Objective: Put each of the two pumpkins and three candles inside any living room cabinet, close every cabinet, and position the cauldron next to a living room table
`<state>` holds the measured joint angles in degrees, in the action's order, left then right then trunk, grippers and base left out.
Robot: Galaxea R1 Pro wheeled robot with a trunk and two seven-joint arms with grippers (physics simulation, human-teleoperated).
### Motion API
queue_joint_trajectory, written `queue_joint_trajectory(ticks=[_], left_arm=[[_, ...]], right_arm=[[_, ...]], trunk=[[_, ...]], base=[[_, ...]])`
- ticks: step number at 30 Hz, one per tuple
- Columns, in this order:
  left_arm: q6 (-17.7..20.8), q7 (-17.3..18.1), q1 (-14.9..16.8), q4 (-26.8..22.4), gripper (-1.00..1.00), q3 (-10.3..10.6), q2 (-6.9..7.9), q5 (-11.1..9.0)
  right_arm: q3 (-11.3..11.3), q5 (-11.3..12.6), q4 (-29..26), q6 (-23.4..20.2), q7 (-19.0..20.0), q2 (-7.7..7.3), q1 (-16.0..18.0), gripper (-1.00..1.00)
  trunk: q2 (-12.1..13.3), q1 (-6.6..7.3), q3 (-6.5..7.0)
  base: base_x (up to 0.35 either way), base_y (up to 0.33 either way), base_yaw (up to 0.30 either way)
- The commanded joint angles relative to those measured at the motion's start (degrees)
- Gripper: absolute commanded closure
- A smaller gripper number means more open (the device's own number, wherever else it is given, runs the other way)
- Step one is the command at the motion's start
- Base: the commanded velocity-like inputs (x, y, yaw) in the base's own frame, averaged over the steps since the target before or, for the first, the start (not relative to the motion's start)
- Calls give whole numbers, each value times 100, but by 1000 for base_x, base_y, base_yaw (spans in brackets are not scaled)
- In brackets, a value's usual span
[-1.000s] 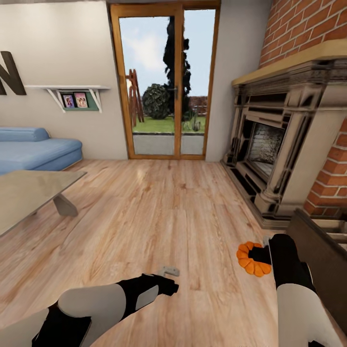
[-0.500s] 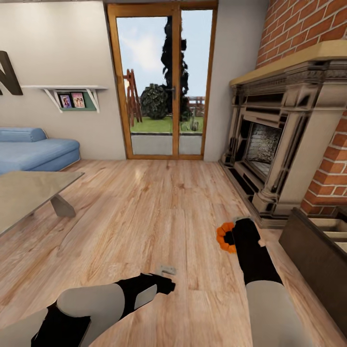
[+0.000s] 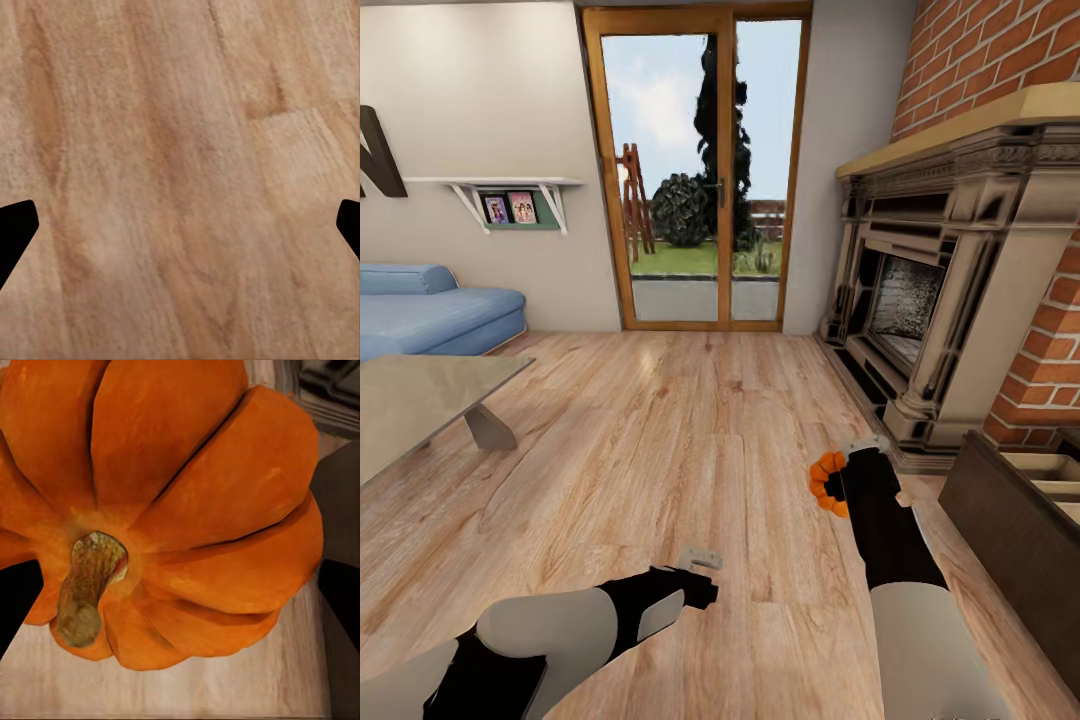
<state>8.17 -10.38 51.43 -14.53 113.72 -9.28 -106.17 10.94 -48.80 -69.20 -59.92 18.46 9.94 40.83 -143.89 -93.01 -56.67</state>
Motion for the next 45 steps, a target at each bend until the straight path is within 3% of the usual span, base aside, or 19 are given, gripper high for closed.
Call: queue_joint_trajectory(ticks=[1,4,11,12,15,18,21,24,26,27,29,31,32,33,34,36,37,42,45], left_arm=[[9,-33,6,-15,-100,19,5,-18],[9,-34,7,-15,-100,19,-1,-18],[15,29,7,-12,-100,19,14,-32],[15,40,7,-9,-100,19,23,-34],[15,49,6,-12,-100,21,41,-35],[16,56,7,-14,-100,20,46,-35],[12,60,7,-15,-100,22,44,-35],[10,65,7,-15,-100,22,42,-35],[6,69,6,-15,-100,22,43,-34],[5,69,6,-15,-100,23,44,-34],[2,71,7,-15,-100,26,48,-33],[1,71,6,-15,-100,27,44,-26],[0,71,6,-15,-100,28,42,-22],[0,71,7,-15,-100,28,42,-17],[0,71,7,-15,-100,28,41,-11],[5,66,7,-20,-100,33,38,-1],[6,65,7,-21,-100,34,36,3],[9,63,7,-24,-100,35,43,9],[6,64,7,-19,-100,36,48,2]], right_arm=[[21,-53,286,-8,61,6,4,100],[22,-61,415,5,61,6,4,100],[171,241,501,-8,430,6,-29,100],[484,247,391,-8,492,6,-29,100],[983,210,376,-8,427,6,-15,100],[1203,210,433,-8,40,6,138,100],[1404,225,753,-8,-432,6,657,100],[1866,234,1664,-8,-707,6,1497,100],[2269,239,2641,-8,-911,6,2285,100],[2348,243,2916,-8,-972,6,2505,100],[2783,437,4457,-8,-1470,-333,3757,100],[3387,1091,5823,-8,-2254,-743,4875,100],[3932,1767,6488,-8,-2994,-1085,5627,100],[4221,2065,6729,-8,-3337,-1238,6015,100],[4436,2317,6956,-8,-3639,-1362,6358,100],[4339,2488,7115,-8,-3846,-1414,6599,100],[4253,2517,7143,-8,-3882,-1395,6620,100],[3993,2465,7177,-8,-3973,-612,5431,100],[3574,1868,7169,-8,-3994,-93,4841,100]], trunk=[[-3,2,-5],[-3,2,-5],[-3,2,-5],[-3,2,-5],[-3,2,-5],[-3,2,-5],[-3,2,-5],[-3,2,-5],[-3,2,-5],[-3,2,-5],[-3,2,-5],[-3,2,-5],[-3,2,-5],[-3,2,-5],[-3,2,-5],[-3,2,-5],[-3,2,-5],[-3,2,-5],[-3,2,-5]], base=[[0,0,0],[0,0,0],[0,0,0],[0,0,0],[0,0,0],[0,0,0],[0,0,0],[0,0,0],[0,0,0],[0,0,0],[0,0,0],[0,0,0],[0,0,0],[0,0,0],[0,0,0],[0,0,0],[0,0,0],[0,0,0],[0,0,0]])
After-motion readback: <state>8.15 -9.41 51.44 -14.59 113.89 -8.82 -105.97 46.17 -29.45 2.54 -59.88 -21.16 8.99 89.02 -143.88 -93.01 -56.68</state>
